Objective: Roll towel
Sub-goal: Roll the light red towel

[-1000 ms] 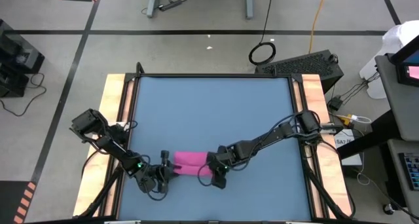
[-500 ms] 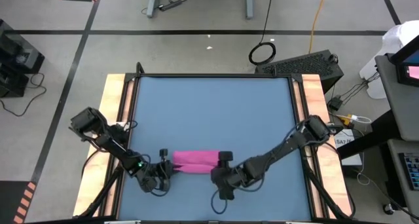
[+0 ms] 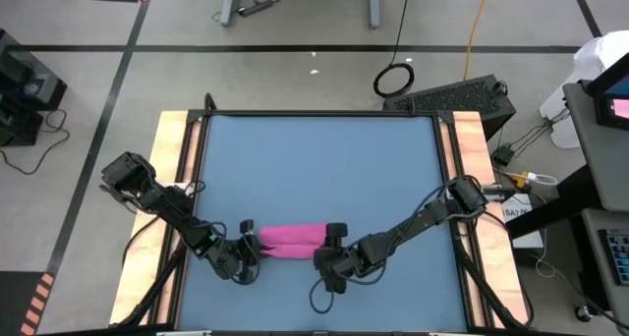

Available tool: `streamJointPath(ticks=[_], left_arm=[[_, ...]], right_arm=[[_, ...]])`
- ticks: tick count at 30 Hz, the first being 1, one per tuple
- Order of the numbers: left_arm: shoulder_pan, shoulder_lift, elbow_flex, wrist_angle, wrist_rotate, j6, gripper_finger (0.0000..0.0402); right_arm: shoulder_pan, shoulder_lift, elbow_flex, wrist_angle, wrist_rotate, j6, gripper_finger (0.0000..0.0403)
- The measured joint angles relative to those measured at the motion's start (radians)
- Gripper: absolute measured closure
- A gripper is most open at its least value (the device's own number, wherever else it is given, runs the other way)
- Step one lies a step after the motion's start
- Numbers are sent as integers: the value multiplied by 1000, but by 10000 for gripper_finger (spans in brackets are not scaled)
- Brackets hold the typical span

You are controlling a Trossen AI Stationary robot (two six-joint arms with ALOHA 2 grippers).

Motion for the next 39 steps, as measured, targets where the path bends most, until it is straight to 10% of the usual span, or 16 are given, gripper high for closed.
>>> streamJointPath(ticks=[18,30,39], left_arm=[[17,-6,1,-23,16,1,318],[31,-3,-1,35,0,252,318],[45,-10,-1,70,-4,291,317]], right_arm=[[-58,15,0,-16,-125,32,213],[-81,23,3,15,-401,295,390],[-70,25,1,44,-481,476,369]])
